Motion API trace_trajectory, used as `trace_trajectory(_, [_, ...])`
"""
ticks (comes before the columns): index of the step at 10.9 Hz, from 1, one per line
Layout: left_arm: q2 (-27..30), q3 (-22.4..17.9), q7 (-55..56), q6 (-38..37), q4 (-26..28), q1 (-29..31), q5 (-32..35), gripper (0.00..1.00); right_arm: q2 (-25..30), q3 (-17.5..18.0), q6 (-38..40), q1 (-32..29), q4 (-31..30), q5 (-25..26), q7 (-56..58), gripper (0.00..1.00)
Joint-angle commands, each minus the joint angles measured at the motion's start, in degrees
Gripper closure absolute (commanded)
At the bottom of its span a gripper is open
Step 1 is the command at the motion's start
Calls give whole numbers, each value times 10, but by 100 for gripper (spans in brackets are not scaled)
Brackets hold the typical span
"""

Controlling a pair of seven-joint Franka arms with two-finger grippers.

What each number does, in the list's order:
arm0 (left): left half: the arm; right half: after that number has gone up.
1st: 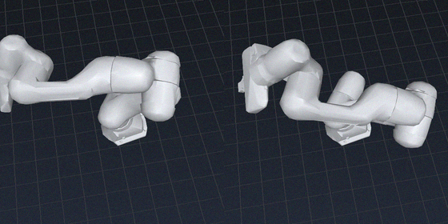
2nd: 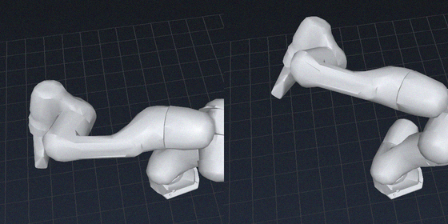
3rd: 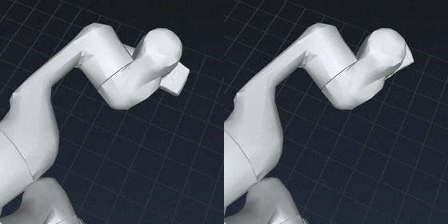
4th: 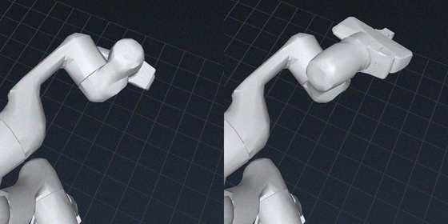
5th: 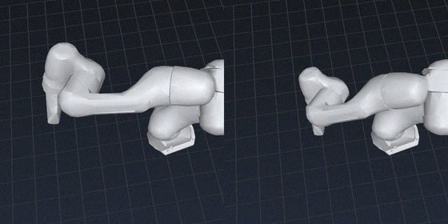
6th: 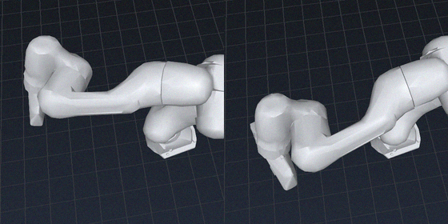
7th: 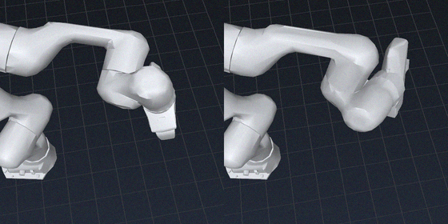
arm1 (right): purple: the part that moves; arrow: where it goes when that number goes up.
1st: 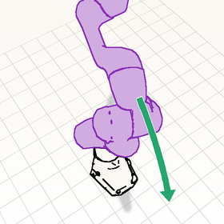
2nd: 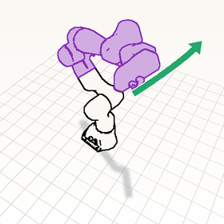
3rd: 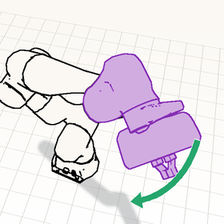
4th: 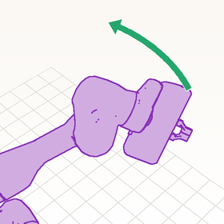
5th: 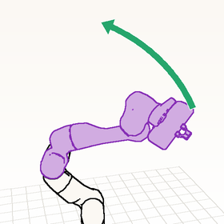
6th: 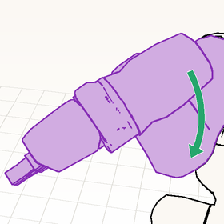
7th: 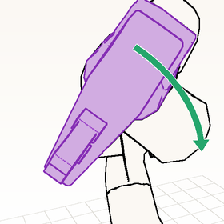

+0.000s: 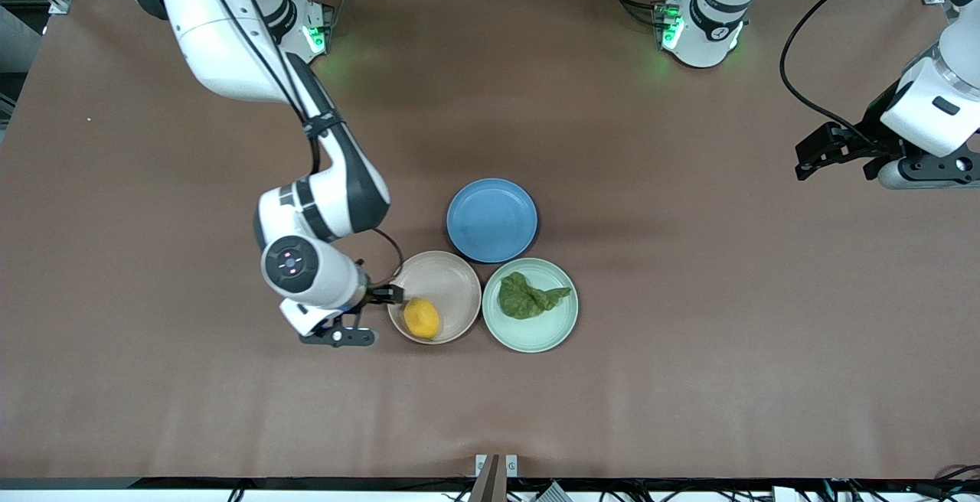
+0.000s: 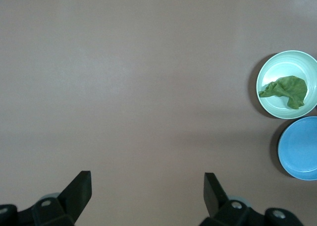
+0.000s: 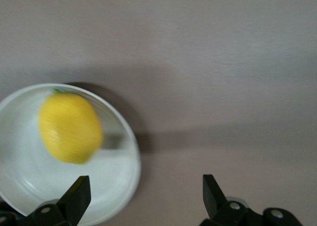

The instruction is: Place lemon and lettuce in plates

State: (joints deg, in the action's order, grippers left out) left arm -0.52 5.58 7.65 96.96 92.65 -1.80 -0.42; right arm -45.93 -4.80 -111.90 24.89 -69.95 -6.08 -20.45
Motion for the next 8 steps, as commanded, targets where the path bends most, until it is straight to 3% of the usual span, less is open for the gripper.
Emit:
trace_trajectory(1, [7, 1, -14, -5, 1, 4, 12, 0, 47, -22, 75, -32, -11, 10, 114, 0])
trace_trajectory(8, [5, 1, -10, -5, 1, 2, 12, 0, 73, -88, 136, -77, -12, 10, 291, 0])
